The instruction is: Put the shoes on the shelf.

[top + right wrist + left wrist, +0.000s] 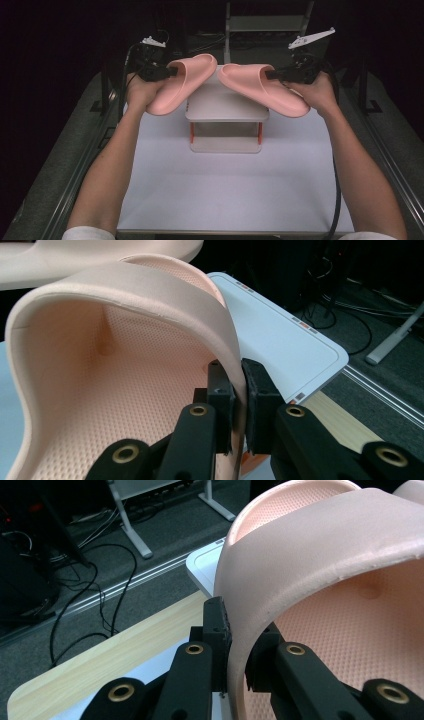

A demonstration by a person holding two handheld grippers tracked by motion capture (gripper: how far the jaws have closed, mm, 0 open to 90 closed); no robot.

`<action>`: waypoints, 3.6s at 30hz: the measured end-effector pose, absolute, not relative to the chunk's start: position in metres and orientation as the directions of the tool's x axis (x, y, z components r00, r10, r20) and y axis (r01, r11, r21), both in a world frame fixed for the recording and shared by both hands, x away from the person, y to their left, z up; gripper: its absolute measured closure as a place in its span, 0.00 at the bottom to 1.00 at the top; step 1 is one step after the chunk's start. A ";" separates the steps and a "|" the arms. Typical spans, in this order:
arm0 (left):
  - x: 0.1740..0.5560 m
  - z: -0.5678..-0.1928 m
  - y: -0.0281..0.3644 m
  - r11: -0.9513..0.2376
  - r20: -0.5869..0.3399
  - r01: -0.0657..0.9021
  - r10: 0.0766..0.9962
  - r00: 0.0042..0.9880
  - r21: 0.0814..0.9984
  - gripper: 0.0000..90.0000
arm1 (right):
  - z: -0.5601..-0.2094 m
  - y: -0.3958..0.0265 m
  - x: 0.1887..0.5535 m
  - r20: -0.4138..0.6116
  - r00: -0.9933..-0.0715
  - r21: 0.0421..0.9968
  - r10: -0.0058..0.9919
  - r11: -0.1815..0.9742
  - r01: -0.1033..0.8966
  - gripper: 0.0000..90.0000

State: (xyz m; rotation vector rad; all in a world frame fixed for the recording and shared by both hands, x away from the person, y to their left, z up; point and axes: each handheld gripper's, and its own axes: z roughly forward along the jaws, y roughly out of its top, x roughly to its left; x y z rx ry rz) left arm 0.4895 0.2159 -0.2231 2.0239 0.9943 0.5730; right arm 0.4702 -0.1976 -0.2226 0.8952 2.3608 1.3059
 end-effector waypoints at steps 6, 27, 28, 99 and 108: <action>0.497 -0.224 0.215 -0.378 0.049 0.458 0.810 0.584 0.805 0.91 | -0.224 -0.192 0.484 0.043 -0.746 0.832 0.664 0.390 0.395 0.92; 0.511 -0.233 0.211 -0.385 0.035 0.484 0.809 0.587 0.786 0.91 | -0.232 -0.193 0.512 0.038 -0.661 0.815 0.749 0.360 0.454 0.92; 0.512 -0.234 0.210 -0.385 0.034 0.484 0.809 0.587 0.786 0.91 | -0.233 -0.193 0.514 0.035 -0.656 0.813 0.754 0.360 0.457 0.92; 0.527 -0.257 0.148 -0.294 -0.106 0.577 0.823 0.559 0.762 0.67 | -0.251 -0.164 0.514 0.062 -0.564 0.751 0.824 0.333 0.569 0.81; 0.526 -0.259 0.150 -0.277 -0.124 0.578 0.821 0.557 0.768 0.66 | -0.252 -0.164 0.512 0.109 -0.577 0.755 0.809 0.311 0.578 0.78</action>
